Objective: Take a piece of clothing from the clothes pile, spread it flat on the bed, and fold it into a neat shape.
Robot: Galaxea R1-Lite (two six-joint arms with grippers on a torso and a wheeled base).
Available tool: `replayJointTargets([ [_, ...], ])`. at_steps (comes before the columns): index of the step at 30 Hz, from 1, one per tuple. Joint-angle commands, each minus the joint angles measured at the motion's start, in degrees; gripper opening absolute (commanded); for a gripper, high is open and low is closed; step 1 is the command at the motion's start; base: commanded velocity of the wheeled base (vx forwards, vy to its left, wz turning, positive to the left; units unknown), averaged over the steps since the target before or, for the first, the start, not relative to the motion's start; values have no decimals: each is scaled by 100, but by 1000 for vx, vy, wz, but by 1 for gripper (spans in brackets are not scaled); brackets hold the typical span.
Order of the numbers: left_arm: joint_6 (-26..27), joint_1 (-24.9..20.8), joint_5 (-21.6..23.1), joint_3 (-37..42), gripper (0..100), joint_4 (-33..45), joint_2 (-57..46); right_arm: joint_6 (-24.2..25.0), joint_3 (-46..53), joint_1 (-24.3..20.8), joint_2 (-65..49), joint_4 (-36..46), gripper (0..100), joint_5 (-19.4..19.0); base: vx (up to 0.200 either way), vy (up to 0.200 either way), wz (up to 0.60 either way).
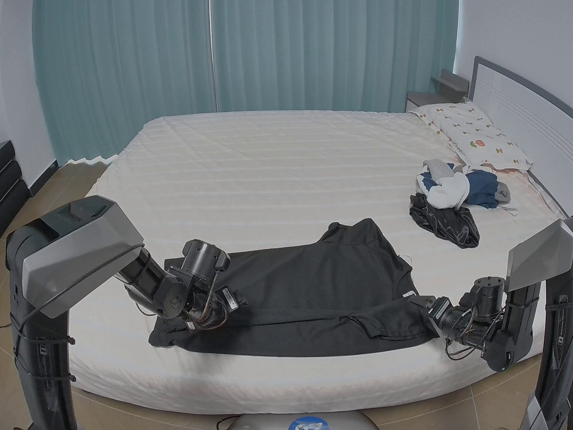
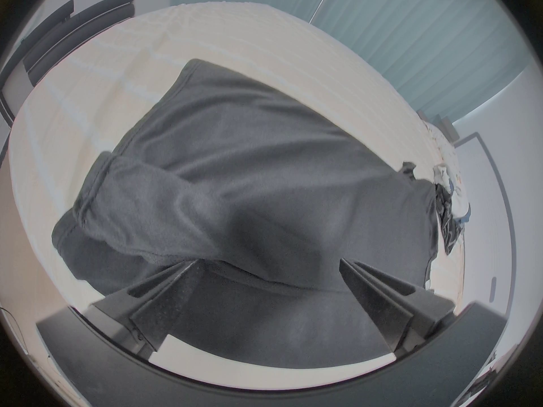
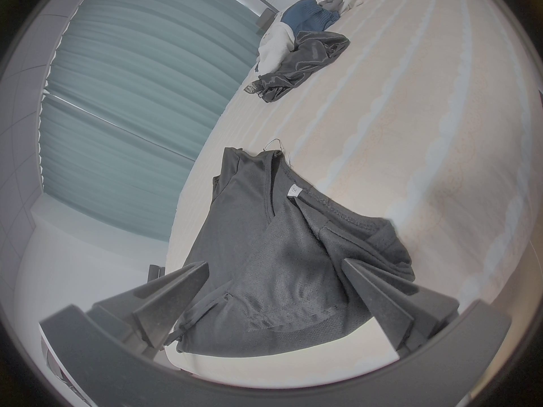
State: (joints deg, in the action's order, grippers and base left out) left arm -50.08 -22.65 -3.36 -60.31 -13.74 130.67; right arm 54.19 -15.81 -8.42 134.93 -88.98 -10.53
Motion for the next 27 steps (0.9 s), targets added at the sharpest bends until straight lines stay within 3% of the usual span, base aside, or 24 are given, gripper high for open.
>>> replayJointTargets([
  [1, -28, 244, -15, -227, 100, -24, 64, 4, -36, -1, -19, -67, 100, -1, 0, 0, 0],
  [12, -55, 762, -15, -508, 100, -50, 29, 4, -62, -1, -10, -67, 100, 7, 0, 0, 0],
  [20, -116, 1228, -121, -526, 100, -885, 55, 4, -62, -1, 7, -67, 100, 7, 0, 0, 0],
  [27, -371, 1500, 2, -412, 100, -1052, -138, 4, -36, -1, -1, -67, 100, 7, 0, 0, 0],
])
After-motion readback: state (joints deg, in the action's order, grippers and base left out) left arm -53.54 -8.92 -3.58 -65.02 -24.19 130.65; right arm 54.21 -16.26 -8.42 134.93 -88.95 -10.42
